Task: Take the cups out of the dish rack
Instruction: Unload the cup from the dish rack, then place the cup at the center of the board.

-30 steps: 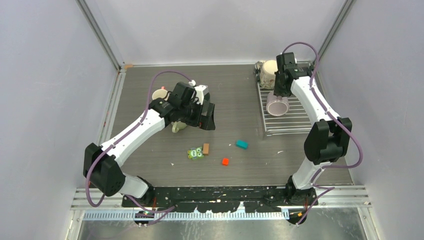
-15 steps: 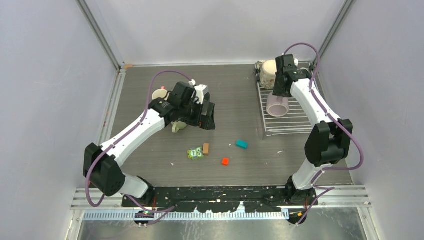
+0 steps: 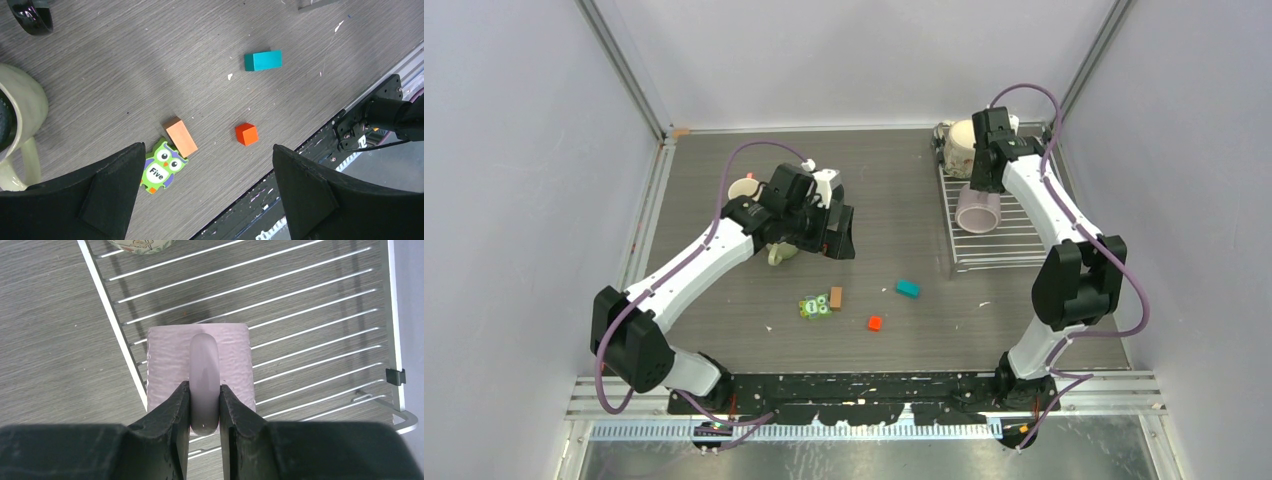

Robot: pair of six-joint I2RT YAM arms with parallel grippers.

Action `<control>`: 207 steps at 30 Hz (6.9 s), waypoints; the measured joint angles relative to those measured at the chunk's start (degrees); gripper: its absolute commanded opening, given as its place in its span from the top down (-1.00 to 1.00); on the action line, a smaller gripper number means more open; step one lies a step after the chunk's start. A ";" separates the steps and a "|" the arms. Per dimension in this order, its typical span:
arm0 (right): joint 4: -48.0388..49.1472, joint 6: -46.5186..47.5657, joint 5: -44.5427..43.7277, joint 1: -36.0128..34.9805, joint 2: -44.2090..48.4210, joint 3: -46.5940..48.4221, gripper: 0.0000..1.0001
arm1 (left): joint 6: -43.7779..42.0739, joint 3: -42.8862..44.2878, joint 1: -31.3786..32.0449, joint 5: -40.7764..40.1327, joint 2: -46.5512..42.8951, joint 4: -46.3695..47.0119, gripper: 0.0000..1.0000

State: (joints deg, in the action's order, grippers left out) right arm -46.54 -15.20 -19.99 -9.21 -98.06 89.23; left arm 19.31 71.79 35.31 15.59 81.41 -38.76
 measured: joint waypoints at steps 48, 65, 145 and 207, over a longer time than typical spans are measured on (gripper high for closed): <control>-12.72 9.49 26.58 -16.92 16.02 10.51 0.99 | -19.41 36.63 -8.81 45.33 24.24 0.48 -0.63; -13.18 10.99 35.06 -17.79 17.07 10.84 0.99 | -15.72 33.27 -6.69 56.74 24.37 3.43 -0.24; 5.64 0.13 7.41 -15.87 16.00 0.33 -0.99 | -7.48 13.27 -4.31 21.16 17.09 10.14 1.00; 2.32 -16.20 4.57 -13.25 15.52 -3.65 -0.99 | -10.69 7.13 5.81 -21.62 26.45 11.39 0.07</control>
State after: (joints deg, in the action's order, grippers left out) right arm -44.23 -31.40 -15.42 -22.46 -82.54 85.58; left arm 8.62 78.91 41.12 -6.02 107.85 -27.38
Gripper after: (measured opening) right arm 0.996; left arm 0.365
